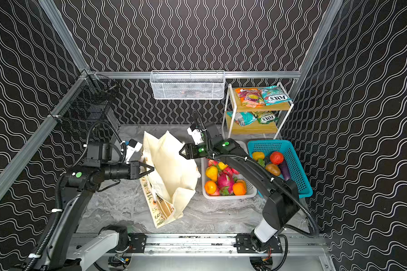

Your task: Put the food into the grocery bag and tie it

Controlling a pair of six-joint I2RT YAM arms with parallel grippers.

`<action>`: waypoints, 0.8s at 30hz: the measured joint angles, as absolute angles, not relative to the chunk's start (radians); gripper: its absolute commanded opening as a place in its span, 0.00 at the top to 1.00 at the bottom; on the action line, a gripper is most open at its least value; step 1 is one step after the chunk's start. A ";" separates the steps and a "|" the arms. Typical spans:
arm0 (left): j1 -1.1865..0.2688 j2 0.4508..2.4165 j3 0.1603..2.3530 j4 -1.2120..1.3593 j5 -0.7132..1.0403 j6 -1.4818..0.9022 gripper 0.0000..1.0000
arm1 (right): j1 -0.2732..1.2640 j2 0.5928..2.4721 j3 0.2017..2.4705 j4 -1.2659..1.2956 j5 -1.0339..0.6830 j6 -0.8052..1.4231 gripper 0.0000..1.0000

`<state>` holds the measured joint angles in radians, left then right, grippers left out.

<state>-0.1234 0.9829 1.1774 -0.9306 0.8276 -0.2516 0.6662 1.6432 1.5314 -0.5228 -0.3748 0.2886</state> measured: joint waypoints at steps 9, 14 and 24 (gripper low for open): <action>-0.124 0.985 1.166 -0.962 0.830 -0.233 1.00 | 0.724 1.698 1.525 -0.588 -0.362 0.236 0.81; -0.110 0.990 1.180 -0.984 0.795 -0.232 1.00 | 0.697 1.629 1.480 -0.583 -0.361 0.286 1.00; 0.032 1.014 1.219 -1.051 0.550 -0.229 1.00 | 0.569 1.380 1.309 -0.566 -0.201 0.395 1.00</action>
